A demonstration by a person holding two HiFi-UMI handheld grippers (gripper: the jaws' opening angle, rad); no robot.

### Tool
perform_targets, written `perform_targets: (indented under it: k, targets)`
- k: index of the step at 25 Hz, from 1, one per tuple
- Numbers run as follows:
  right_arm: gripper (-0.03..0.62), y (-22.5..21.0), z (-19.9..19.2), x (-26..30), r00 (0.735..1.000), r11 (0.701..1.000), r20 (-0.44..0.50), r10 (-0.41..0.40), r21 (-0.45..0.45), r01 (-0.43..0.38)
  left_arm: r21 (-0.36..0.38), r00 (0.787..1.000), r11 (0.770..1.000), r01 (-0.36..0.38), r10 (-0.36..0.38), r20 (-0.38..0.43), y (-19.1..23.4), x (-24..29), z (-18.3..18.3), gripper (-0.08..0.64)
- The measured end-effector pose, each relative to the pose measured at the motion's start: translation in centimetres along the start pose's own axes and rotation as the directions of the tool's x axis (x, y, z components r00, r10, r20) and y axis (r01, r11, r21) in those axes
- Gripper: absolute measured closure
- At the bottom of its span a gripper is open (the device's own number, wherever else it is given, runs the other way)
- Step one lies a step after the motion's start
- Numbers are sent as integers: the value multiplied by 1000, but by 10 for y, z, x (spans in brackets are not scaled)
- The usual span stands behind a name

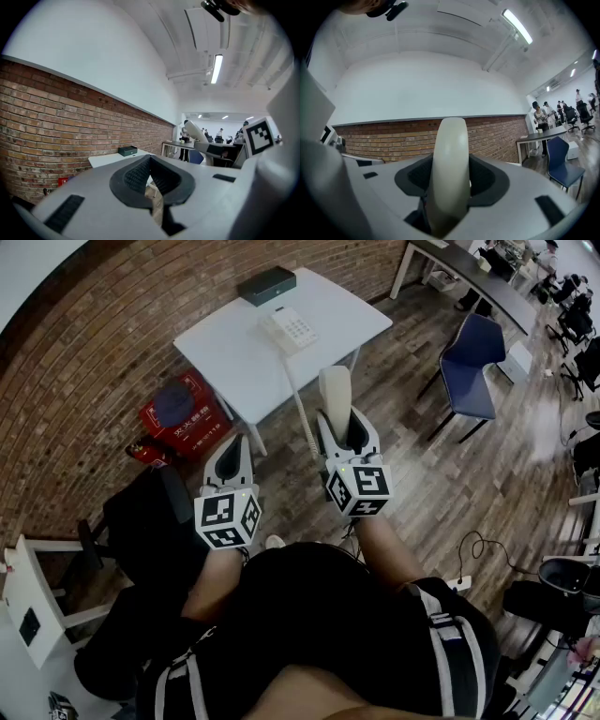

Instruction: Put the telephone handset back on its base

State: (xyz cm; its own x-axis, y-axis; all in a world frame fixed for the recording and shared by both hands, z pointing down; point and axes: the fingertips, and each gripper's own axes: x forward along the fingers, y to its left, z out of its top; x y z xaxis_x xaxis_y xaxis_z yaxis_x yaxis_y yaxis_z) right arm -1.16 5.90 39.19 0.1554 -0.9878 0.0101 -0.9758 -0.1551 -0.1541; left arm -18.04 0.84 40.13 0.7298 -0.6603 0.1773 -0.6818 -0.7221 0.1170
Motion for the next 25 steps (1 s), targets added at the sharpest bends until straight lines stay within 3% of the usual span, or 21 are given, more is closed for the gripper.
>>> perform_targets:
  k: [9, 25]
  targets:
    - [390, 11, -1, -4, 1000, 999, -10, 4, -45, -4, 9, 1000, 1000, 11, -11, -16, -5, -5, -2, 563]
    - [390, 25, -6, 7, 999, 1000, -28, -15, -7, 15, 6, 997, 997, 71, -71, -12, 6, 6, 0, 563]
